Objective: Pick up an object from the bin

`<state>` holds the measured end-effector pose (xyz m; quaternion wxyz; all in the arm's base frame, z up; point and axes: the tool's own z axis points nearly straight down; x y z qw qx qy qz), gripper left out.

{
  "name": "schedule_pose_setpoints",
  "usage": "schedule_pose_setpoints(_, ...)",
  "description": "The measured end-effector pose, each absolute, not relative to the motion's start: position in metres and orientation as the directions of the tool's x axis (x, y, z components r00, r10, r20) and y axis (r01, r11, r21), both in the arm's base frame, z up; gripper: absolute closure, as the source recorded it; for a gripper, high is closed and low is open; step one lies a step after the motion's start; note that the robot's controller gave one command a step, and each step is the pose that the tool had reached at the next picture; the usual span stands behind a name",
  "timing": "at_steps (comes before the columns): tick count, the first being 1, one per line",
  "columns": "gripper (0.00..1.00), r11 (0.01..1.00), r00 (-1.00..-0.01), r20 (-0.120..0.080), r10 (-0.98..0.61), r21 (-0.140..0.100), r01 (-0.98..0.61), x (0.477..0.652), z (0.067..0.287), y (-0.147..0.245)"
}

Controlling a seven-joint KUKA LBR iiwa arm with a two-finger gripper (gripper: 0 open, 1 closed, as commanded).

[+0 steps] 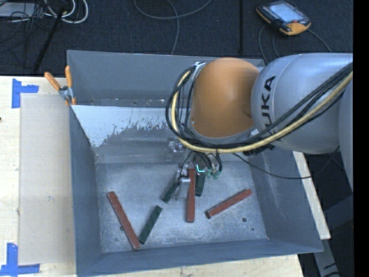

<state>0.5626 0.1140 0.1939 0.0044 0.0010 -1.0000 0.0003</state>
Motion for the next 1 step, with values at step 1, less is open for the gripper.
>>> schedule_pose_setpoints(1, 0.00, 1.000, -1.000, 0.001, 0.000, 0.000, 0.000, 0.5643, 0.1982, 0.1135)
